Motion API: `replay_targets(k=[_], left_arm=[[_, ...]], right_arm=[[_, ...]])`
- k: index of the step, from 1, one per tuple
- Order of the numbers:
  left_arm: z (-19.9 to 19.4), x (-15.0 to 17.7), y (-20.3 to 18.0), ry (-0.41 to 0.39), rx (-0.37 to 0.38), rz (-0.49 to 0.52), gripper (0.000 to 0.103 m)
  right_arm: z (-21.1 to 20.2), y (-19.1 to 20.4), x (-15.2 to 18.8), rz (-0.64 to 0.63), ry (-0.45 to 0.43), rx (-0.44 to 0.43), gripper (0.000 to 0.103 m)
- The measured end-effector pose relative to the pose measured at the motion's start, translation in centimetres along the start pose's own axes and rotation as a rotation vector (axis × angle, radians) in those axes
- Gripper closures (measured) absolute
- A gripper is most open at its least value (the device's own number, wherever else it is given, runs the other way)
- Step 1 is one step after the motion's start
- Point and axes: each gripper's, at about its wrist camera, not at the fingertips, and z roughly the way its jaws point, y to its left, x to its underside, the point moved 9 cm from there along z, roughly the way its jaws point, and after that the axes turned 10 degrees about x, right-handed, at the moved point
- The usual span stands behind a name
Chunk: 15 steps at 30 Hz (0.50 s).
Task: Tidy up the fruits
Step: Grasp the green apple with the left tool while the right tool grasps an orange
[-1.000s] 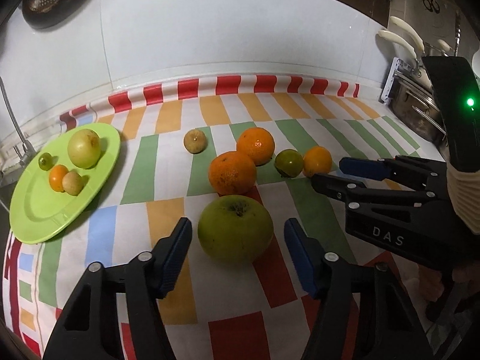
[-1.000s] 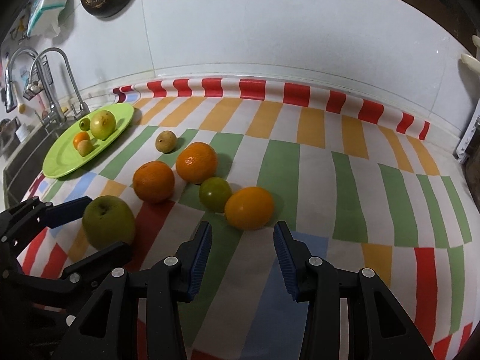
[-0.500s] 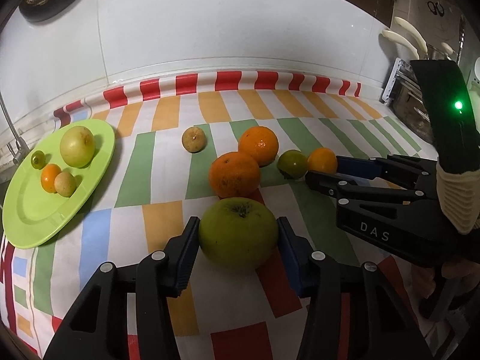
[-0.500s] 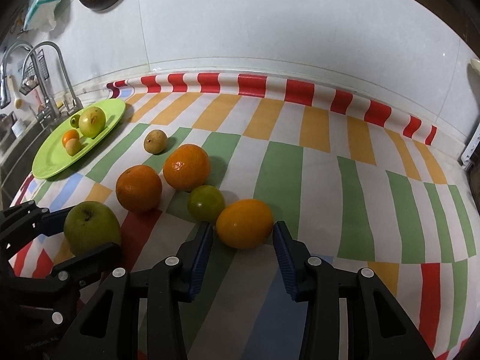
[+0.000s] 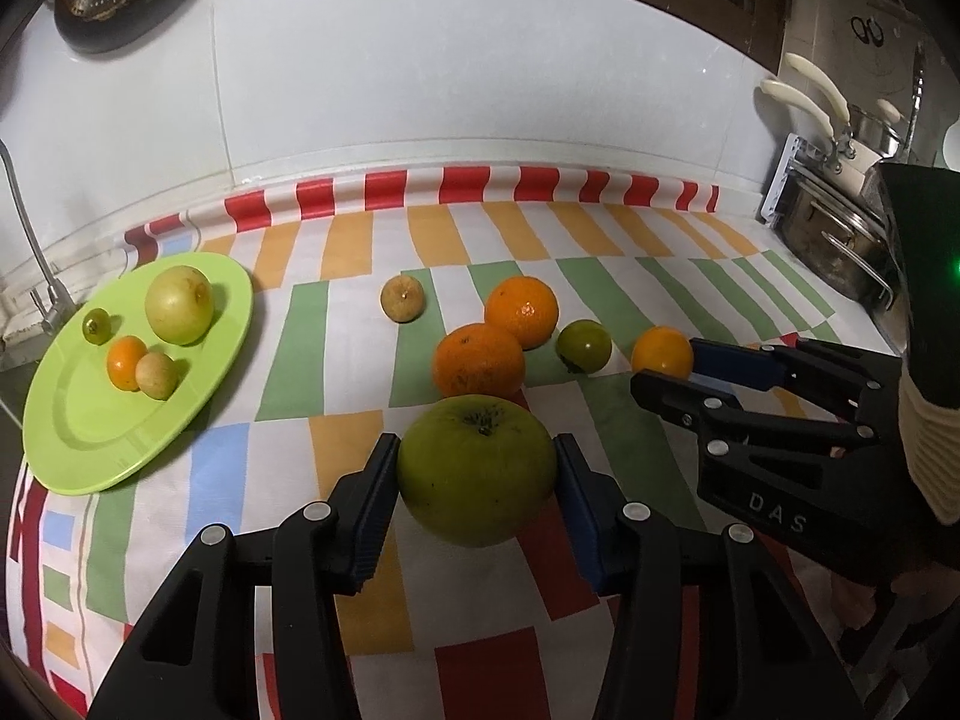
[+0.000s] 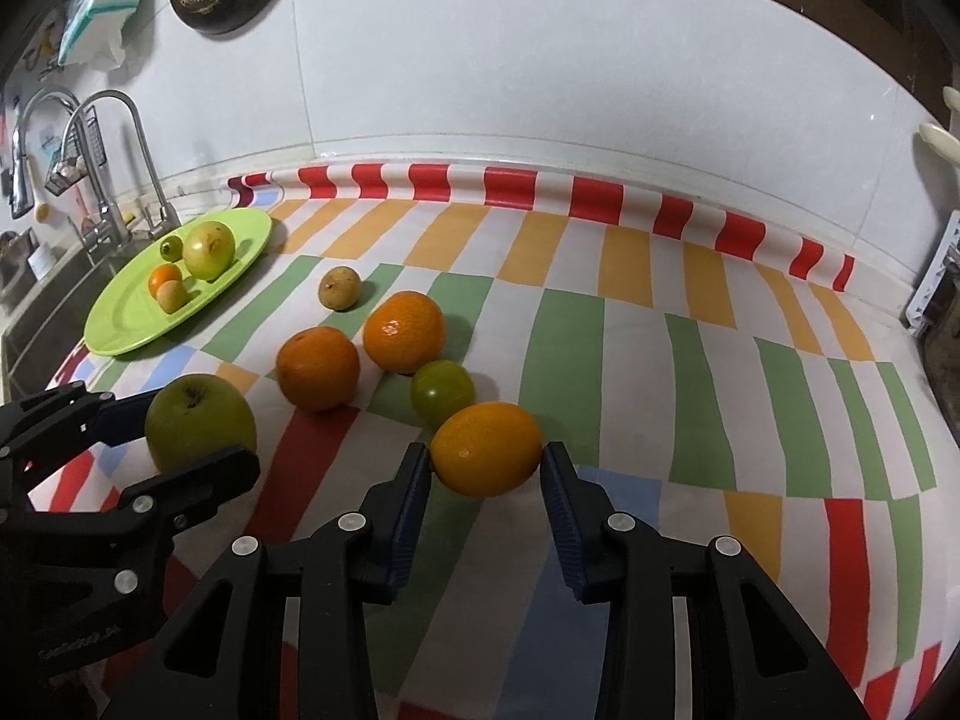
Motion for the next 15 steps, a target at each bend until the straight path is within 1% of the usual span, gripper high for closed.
replay_targets(k=[8,15], left_arm=[[-2.4,-0.3,-0.2,-0.041,-0.001,0.016,0.053],[-5.1,0.1,0.3,-0.069,-0.01,0.028,0.053]], right_arm=[[-2.8,0.8,-0.2,0.013,-0.033,-0.003,0.064],[-5.5,1.7,-0.1,0.035,-0.059,0.003,0.064]])
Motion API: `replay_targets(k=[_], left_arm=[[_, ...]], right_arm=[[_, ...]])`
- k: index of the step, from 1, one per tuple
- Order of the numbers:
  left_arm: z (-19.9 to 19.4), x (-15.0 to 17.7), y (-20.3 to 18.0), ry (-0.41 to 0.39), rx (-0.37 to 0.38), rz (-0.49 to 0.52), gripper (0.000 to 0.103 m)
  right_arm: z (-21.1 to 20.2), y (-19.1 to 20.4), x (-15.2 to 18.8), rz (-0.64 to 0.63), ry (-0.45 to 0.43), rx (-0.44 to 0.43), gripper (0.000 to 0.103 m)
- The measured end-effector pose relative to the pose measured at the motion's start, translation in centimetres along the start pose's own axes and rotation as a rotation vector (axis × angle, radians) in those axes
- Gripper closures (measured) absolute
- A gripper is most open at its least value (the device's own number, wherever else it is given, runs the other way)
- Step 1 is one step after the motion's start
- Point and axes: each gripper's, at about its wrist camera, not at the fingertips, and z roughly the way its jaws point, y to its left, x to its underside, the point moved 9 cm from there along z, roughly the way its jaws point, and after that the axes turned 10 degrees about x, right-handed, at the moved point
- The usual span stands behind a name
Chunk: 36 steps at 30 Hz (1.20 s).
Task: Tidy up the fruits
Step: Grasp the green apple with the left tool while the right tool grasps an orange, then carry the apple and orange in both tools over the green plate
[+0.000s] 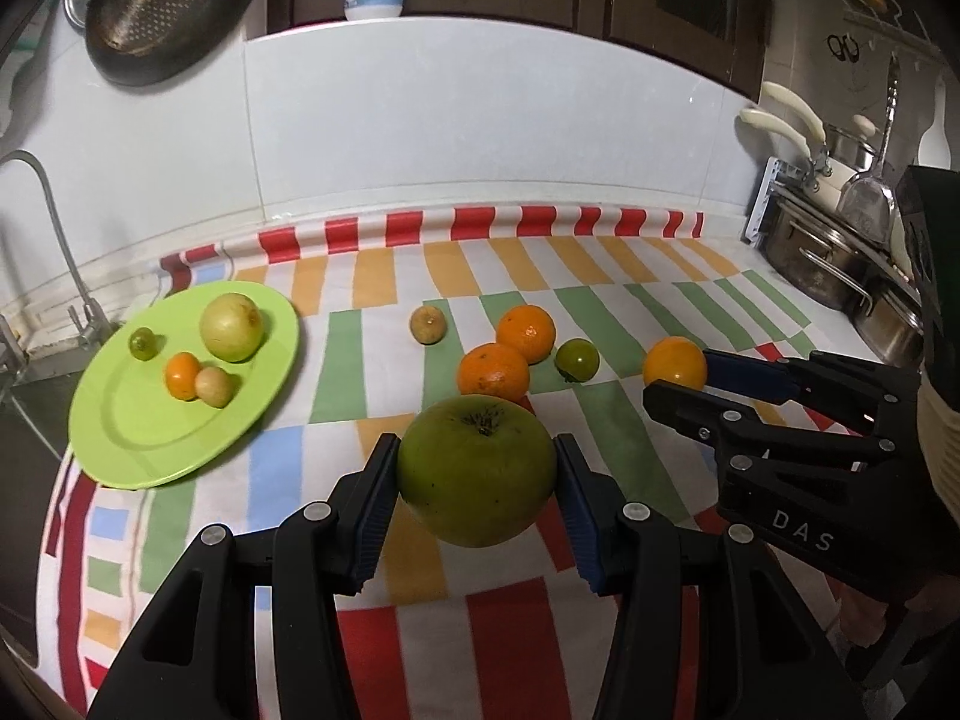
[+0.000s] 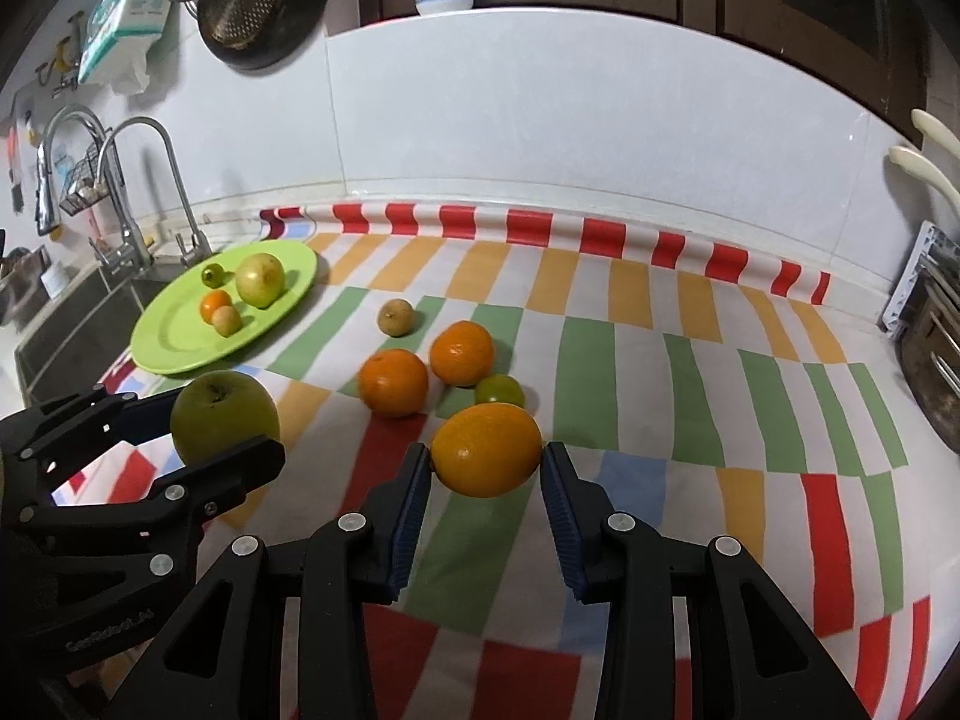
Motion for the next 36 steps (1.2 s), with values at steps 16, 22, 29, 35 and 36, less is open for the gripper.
replay_targets(k=[16,22,29,35,36], left_arm=[[-6.9,0.6,2.6,-0.053,-0.008,0.024,0.053],[-9.1,0.7,4.4,-0.066,-0.013,0.028,0.053],[-10.8,0.7,6.6,-0.078,-0.014,0.034,0.053],[-11.7,0.3,8.4,-0.087,-0.024,0.035,0.053],[-11.7,0.3,8.8,-0.085,-0.027,0.029,0.053]], right_arm=[[-5.6,4.6,-0.5,0.023,-0.06,-0.005,0.064],[-6.8,6.8,-1.2,0.023,-0.08,-0.012,0.064],[-7.6,9.3,-2.1,0.032,-0.107,-0.013,0.064],[-7.9,11.3,-3.0,0.034,-0.132,-0.015,0.064],[-7.9,11.5,-3.1,0.033,-0.134,-0.016,0.064]])
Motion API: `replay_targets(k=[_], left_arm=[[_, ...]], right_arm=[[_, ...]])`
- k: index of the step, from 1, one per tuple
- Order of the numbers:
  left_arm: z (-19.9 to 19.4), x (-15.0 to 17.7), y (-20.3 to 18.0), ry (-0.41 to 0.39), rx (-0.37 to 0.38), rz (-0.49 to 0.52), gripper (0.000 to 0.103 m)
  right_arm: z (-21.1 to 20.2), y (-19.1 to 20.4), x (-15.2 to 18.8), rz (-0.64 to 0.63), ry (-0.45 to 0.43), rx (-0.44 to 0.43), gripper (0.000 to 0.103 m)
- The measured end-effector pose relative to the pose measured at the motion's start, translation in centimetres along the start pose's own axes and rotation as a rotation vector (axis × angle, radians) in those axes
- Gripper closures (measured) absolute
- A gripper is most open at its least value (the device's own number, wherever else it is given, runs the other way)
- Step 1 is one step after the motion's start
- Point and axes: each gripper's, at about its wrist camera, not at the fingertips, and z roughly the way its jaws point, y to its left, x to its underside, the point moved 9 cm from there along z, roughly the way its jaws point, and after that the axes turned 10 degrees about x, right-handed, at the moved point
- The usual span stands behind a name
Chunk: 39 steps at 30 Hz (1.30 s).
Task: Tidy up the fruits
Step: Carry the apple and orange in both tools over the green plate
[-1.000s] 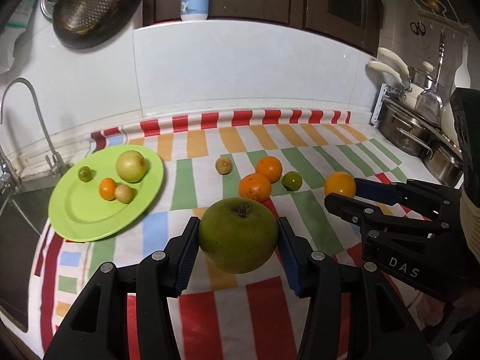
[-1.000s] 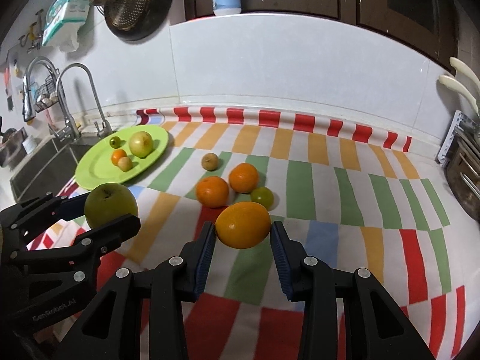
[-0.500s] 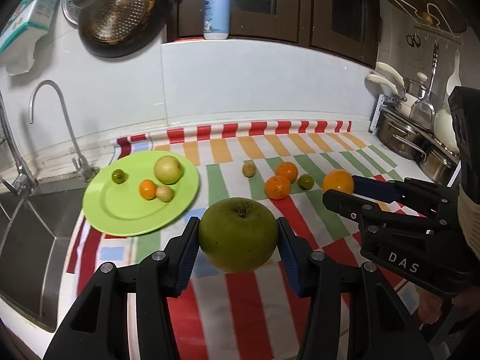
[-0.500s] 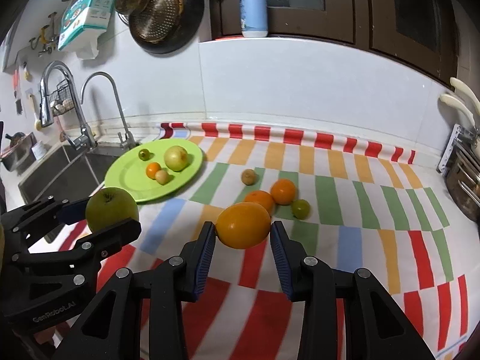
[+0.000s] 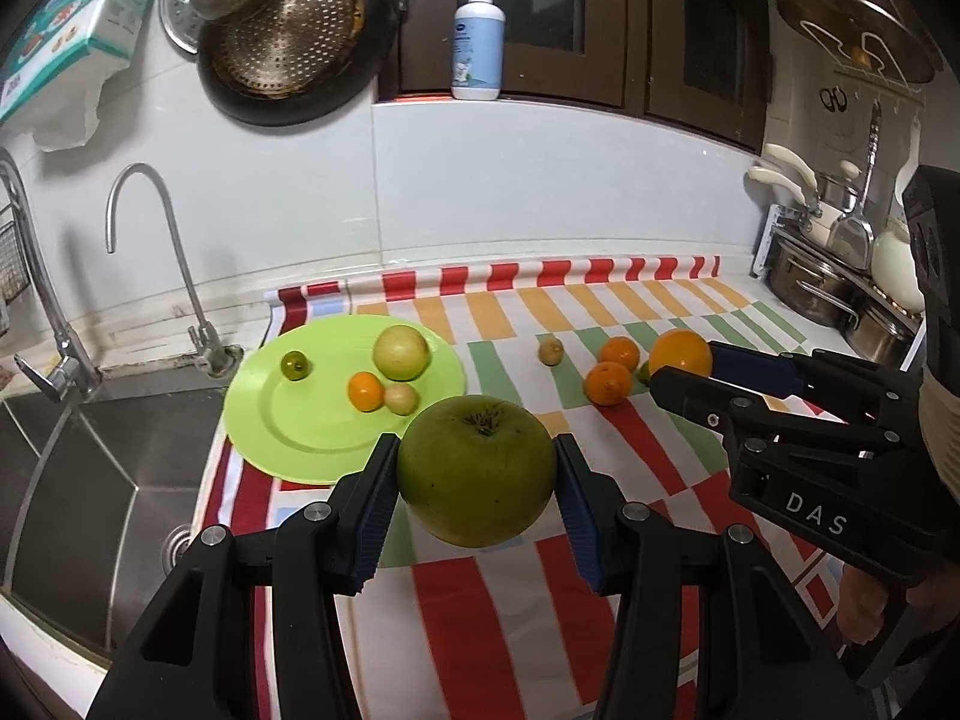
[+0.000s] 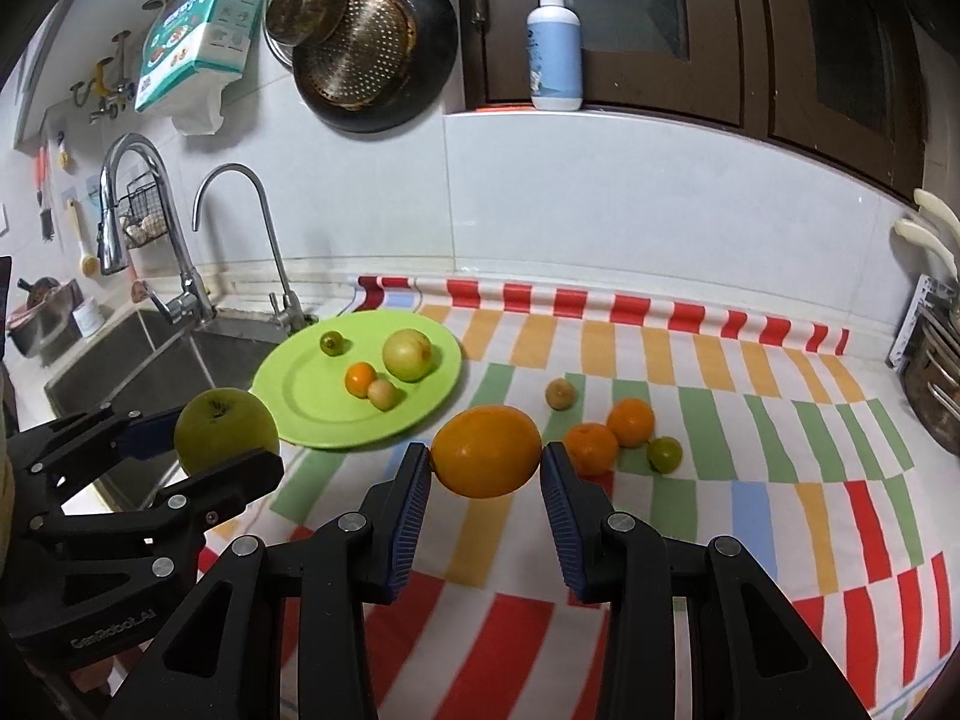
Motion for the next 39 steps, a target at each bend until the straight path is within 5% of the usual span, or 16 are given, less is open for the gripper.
replay_targets(k=[20,39], left_arm=[[0.8,-2.1,5.6,-0.017,-0.052,-0.072,0.053],[4.0,-2.9,13.7,0.006,-0.149,-0.07,0.053]], right_arm=[[2.8,4.1,-3.9,-0.037,-0.032,-0.075,0.064],[11.2,10.8,-6.9,-0.121,0.033,-0.198,0.064]])
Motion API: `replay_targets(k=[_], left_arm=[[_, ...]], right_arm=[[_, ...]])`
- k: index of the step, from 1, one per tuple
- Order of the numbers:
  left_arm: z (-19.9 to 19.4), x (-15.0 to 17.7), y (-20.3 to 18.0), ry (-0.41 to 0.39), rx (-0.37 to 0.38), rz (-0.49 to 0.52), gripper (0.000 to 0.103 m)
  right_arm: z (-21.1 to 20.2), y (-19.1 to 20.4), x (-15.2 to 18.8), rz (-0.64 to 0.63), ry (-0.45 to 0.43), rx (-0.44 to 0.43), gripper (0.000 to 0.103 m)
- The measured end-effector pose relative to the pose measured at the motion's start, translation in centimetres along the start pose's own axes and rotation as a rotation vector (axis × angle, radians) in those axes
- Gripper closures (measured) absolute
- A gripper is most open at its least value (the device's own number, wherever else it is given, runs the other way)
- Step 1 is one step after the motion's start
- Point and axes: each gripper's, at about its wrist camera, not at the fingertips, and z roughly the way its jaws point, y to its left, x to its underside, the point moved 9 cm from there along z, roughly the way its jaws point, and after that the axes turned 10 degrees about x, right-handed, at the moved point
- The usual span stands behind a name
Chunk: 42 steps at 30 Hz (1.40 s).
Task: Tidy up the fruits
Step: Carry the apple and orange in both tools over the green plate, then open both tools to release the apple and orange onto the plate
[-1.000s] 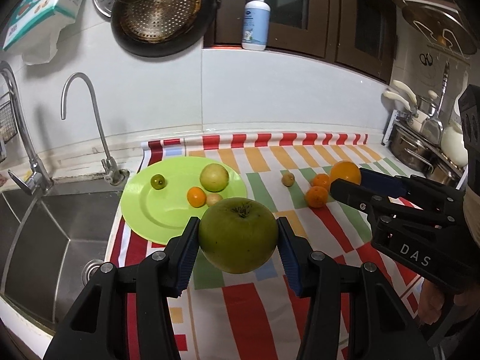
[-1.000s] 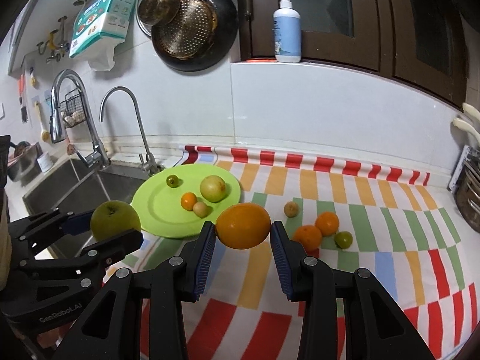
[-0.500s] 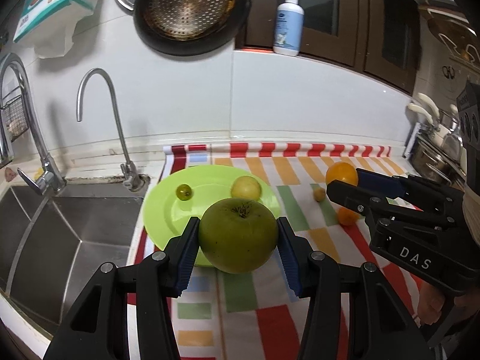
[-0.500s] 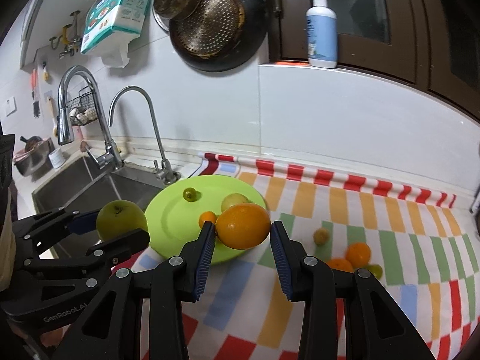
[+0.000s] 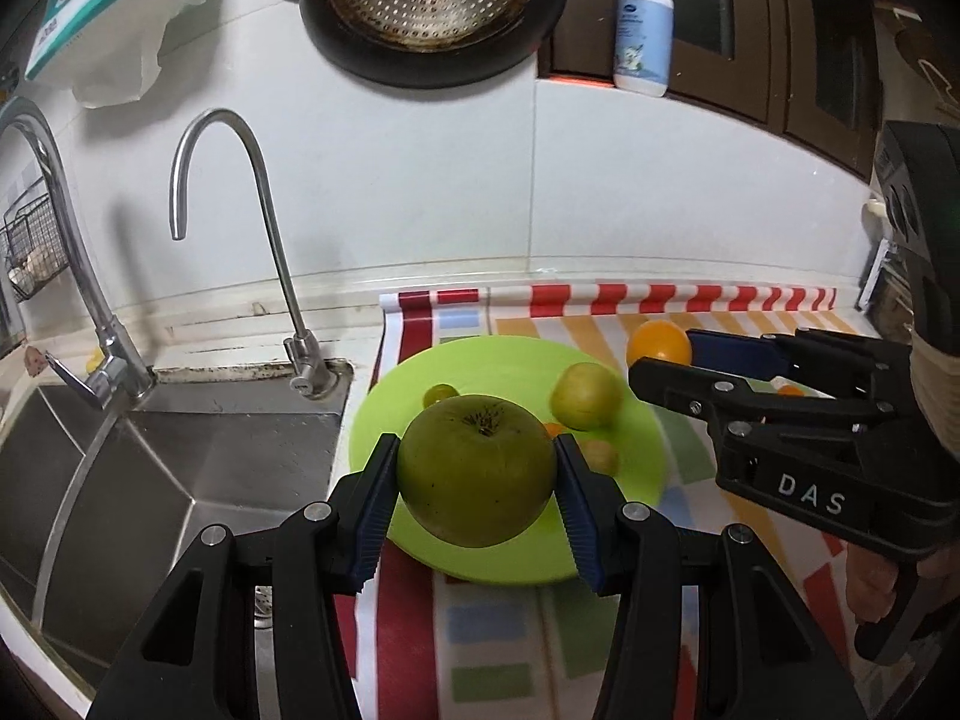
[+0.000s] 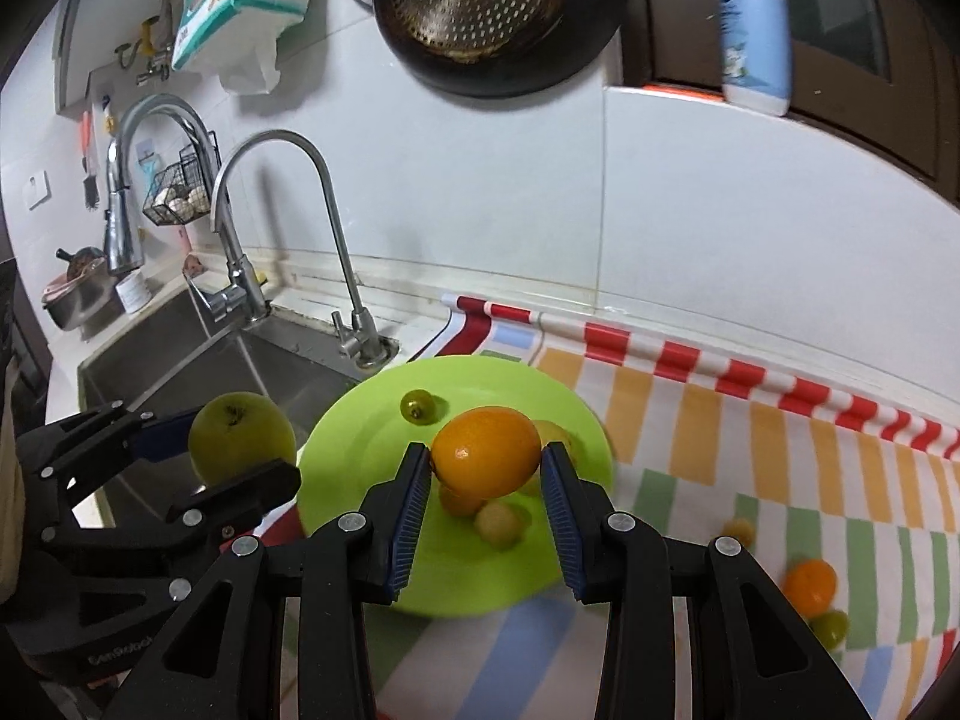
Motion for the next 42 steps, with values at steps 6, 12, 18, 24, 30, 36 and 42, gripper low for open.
replay_targets(k=[6,12,18,24,30,36,42], left_arm=[[2.2,-0.6,2.0,0.016,-0.004,-0.013,0.053],[4.9,-0.8,2.8,0.033,0.006,-0.015,0.053],[7.4,-0.5,3.2,0.063,0.026,-0.033,0.053],[9.0,0.0,3.6,0.113,0.043,-0.076,0.053],[8.2,-0.2,3.4,0.091,0.027,-0.07,0.047],[6.2,-1.1,2.7,0.046,0.007,-0.058,0.046],[3.7,-2.0,1.6,0.002,-0.016,-0.038,0.042]], right_arm=[[4.0,0.7,-0.7,-0.01,0.043,-0.014,0.064],[7.4,1.2,-1.4,-0.01,0.071,-0.029,0.064],[9.7,1.1,-1.8,-0.001,0.09,-0.031,0.064],[11.0,0.8,-1.7,0.007,0.101,-0.037,0.063],[10.0,0.1,-1.9,0.034,0.087,-0.032,0.063],[7.4,-0.8,-1.9,0.039,0.052,-0.011,0.063],[4.2,-1.7,-1.6,0.039,0.02,0.014,0.063]])
